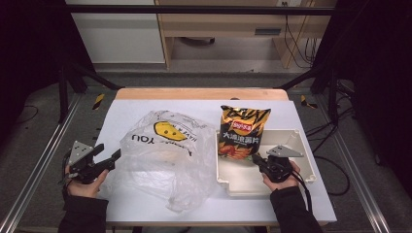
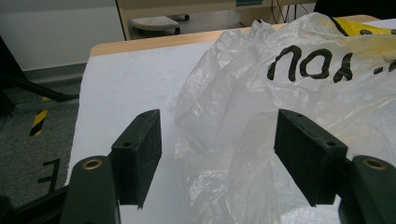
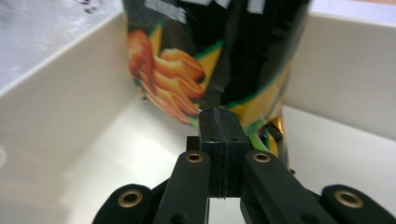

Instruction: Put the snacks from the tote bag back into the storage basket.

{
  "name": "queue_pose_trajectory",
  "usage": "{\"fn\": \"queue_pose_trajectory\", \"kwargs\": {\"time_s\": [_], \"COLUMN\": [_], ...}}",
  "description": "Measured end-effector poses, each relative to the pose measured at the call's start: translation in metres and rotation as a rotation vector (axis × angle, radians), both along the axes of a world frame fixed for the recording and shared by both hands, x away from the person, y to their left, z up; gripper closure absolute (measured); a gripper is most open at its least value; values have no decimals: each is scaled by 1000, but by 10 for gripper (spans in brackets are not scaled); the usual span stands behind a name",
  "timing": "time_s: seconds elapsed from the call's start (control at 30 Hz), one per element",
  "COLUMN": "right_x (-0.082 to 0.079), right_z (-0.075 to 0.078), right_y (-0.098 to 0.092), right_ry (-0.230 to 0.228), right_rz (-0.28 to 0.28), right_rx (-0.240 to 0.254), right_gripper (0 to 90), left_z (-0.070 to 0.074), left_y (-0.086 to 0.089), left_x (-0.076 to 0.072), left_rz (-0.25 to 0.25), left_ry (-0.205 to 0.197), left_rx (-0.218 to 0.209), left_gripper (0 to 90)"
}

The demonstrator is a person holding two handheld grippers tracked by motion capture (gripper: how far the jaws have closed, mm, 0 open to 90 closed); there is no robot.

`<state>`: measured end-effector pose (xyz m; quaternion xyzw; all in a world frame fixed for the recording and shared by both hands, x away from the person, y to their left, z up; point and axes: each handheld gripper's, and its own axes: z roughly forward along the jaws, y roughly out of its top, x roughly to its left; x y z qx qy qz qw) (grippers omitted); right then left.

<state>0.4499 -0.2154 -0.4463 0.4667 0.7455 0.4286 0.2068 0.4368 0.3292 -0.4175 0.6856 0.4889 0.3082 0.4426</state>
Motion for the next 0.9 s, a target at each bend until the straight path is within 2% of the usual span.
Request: {"fn": "queue_pose_trajectory", "kwargs": {"time_s": [0.53,0.67,0.9], "right_x": [15,15,6], "right_z": [-3,-3,7], "right_y": [-7,-8,-12], "right_ry": [-1,0,-57], "right_rz": [-68,-68,-60], "right_rx": [-30,-28,0], "right_gripper": [898,875,794], "left_z": [-1,-1,0], "left_y": [-1,-1,1], "left_x": [1,1,0], "left_rz": [-3,-4,-1], "left_ry": [4,4,-2], "left_rx": [8,8,-4], "left_gripper": [318,317,317]}}
